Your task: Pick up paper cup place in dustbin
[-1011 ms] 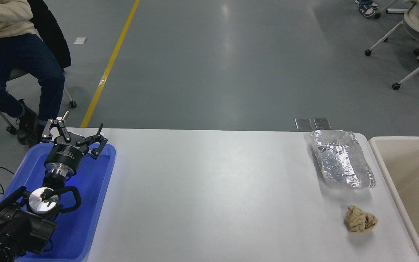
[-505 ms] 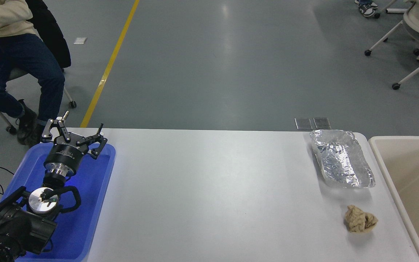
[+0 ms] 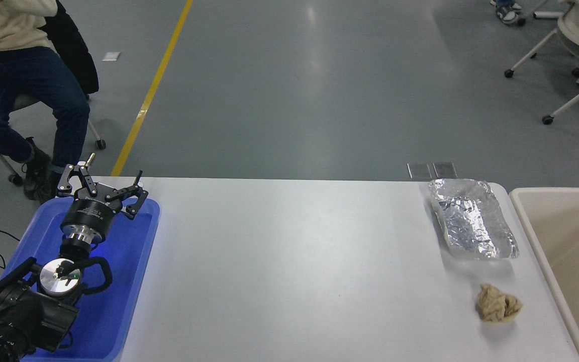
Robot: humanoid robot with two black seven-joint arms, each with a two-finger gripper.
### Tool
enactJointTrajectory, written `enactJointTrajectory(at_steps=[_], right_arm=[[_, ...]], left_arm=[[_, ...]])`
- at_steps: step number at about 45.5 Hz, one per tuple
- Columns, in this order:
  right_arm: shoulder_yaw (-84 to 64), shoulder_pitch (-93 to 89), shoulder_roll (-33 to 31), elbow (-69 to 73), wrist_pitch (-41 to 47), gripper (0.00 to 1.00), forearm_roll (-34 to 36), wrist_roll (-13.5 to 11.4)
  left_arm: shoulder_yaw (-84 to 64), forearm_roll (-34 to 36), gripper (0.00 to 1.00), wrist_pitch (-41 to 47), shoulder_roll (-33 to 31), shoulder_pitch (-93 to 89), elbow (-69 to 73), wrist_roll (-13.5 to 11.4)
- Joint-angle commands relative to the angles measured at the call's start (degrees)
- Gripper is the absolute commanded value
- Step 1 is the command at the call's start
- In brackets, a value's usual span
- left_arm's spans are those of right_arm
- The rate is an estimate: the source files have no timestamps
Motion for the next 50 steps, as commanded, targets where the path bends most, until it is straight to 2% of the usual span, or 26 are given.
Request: enactJointTrajectory(at_steps=[1,6,15,26,36,50], right_arm=[[-16.9,17.8,5.9,14.8,2.4,1.0,-0.9,0.2],[-20.1,22.4,10.8,17.6,9.4,1.0,-1.0,0.4],[-19.9,29.2,20.9,17.7,28.6,1.0,-0.2,0.4],[-18.7,41.6,26.2,18.0,48.2,1.0,0.6,0.4],[-18.5,48.5,31.7,18.1,48.2,1.0,5.8,0.4],[-19.9,50.0,32.4,17.8,48.2,1.0,6.5,0.3]], left_arm=[[0.0,0.0,1.0,0.0,0.0,0.0,0.0,0.0],[0.0,0.0,1.0,0.0,0.0,0.0,0.0,0.0],[0.0,-0.1,1.0,0.1,0.0,0.0,0.0,0.0],[0.0,-0.1,1.0,0.1,0.0,0.0,0.0,0.0],[0.0,-0.1,1.0,0.1,0.0,0.0,0.0,0.0],[0.0,-0.1,1.0,0.0,0.0,0.0,0.0,0.0]])
